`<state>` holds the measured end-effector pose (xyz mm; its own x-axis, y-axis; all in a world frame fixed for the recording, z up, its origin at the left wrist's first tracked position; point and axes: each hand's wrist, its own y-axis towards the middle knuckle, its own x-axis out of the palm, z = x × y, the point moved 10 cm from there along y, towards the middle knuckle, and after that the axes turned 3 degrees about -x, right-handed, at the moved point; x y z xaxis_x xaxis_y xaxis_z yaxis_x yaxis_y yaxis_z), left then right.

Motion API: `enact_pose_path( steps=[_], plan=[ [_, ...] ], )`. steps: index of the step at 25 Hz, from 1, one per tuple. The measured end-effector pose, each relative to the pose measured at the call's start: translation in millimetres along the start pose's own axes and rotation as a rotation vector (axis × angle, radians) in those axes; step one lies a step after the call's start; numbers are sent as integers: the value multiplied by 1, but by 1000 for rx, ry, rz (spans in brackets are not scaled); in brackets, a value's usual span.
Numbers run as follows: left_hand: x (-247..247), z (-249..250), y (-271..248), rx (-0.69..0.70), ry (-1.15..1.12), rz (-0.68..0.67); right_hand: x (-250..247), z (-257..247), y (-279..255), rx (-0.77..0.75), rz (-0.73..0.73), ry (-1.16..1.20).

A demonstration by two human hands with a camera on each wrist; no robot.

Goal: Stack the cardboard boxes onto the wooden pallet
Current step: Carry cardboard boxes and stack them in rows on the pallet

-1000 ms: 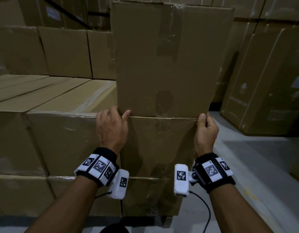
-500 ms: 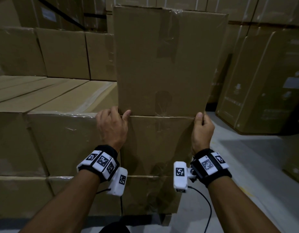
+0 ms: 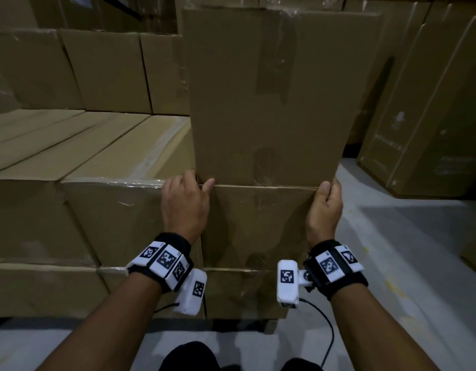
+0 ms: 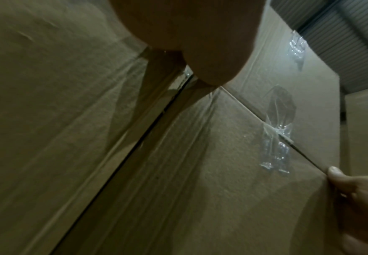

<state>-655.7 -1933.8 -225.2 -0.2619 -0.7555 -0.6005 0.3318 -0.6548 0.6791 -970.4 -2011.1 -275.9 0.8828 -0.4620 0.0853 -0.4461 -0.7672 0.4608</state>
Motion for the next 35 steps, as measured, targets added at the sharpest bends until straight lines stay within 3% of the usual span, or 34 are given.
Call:
enact_pose_path(
  steps=[4,9,12,17,21,29,35],
  plan=[
    [-3,3,7,-123,83,-308,-11,-15,-7,198,-117,-240],
    [-36,22,8,-246,239,-734,-20,-67,-12,524,-558,-619],
    [-89,58,19,-232,331,-884,-31,-131,-13,588,-761,-760],
    [-168,125,57,-181,392,-952,-46,-232,6,572,-915,-854],
    [-194,159,86,-141,412,-896,-44,-280,30,482,-889,-818],
    [-200,207,177,-107,300,-709,-19,-329,111,321,-766,-775],
    [-154,193,264,-272,202,-707,51,-321,182,313,-764,-755]
  ],
)
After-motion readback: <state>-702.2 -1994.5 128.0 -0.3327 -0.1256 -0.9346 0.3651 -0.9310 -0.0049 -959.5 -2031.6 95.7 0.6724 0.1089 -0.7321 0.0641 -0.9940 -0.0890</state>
